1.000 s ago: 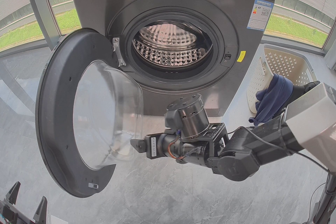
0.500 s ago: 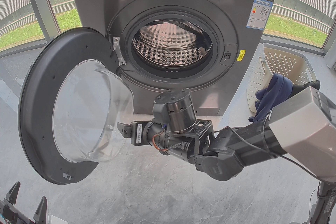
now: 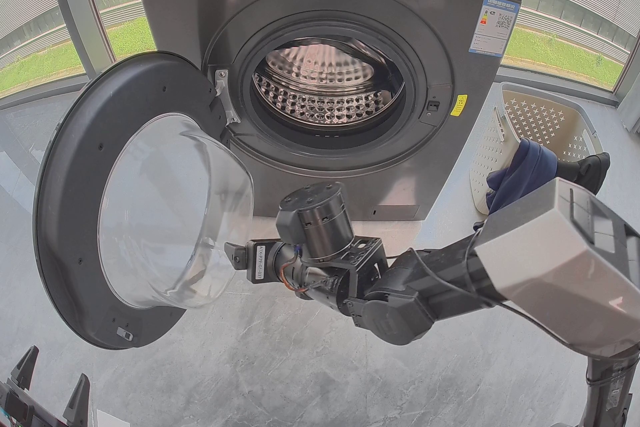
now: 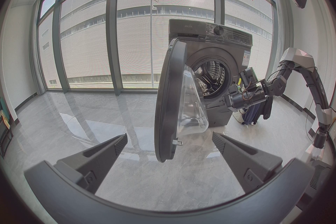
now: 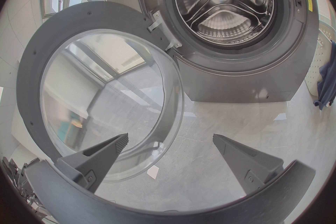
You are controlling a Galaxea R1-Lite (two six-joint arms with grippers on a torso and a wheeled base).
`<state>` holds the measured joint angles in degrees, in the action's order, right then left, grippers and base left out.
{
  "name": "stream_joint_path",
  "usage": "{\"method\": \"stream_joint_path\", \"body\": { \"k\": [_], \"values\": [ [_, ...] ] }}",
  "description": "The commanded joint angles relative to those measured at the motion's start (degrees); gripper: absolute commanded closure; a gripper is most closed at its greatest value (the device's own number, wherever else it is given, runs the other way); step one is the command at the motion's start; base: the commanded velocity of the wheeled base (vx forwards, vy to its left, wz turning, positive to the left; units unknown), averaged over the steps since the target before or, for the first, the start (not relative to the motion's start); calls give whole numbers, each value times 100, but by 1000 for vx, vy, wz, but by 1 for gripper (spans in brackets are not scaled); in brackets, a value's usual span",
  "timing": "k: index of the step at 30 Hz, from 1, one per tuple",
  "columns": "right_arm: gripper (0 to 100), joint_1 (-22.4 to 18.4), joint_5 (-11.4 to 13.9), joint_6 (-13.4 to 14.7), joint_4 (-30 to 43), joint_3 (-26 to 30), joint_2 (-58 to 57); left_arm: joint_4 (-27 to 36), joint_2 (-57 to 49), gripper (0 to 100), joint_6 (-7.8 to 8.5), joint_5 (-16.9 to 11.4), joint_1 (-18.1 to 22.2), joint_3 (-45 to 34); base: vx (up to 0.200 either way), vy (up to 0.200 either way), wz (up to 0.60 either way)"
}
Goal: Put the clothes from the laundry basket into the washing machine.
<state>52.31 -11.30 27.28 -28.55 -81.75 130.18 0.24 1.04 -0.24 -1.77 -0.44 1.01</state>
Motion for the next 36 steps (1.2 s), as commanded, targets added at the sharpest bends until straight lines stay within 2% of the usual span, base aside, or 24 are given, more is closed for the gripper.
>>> {"method": "stream_joint_path", "body": {
  "k": [1,5,8,11,14,18,23,24,25,26,30,33,36],
  "values": [
    [0,148,-30,14,-45,-403,508,2,-86,0,-2,1,0,-92,0,0,0],
    [0,227,-30,75,-81,-772,649,2,-86,0,-2,1,0,-92,0,0,0],
    [0,245,-30,75,-89,-781,605,2,-86,0,-2,1,0,-92,0,0,0],
    [0,148,-30,163,-81,-623,271,2,-86,0,-11,1,-9,-92,0,0,0],
    [0,51,-30,146,-81,-157,-221,2,-86,0,-11,1,0,-92,0,0,0],
    [0,-239,-30,75,-81,959,-1478,2,-86,0,-11,1,0,-92,0,0,0],
    [0,-599,-30,58,-89,2796,-3517,2,-86,0,-2,1,-9,-92,0,0,0],
    [0,-669,-30,32,-81,3086,-3886,2,-86,0,-2,1,-9,-92,0,0,0],
    [0,-687,-30,23,-81,3130,-3948,2,-86,0,-2,1,-9,-92,0,0,0],
    [0,-836,-30,-74,-81,3631,-4598,2,-77,0,-2,1,-9,-92,0,0,0],
    [0,-1373,-4,-346,-81,4826,-5996,2,-77,0,-2,1,-18,-92,0,0,0],
    [0,-1979,31,-795,-81,5776,-7138,2,-68,0,-2,1,-18,-92,0,0,0],
    [0,-2515,93,-1190,-54,6364,-8061,2,-51,0,-2,1,-26,-92,0,0,0]
  ]
}}
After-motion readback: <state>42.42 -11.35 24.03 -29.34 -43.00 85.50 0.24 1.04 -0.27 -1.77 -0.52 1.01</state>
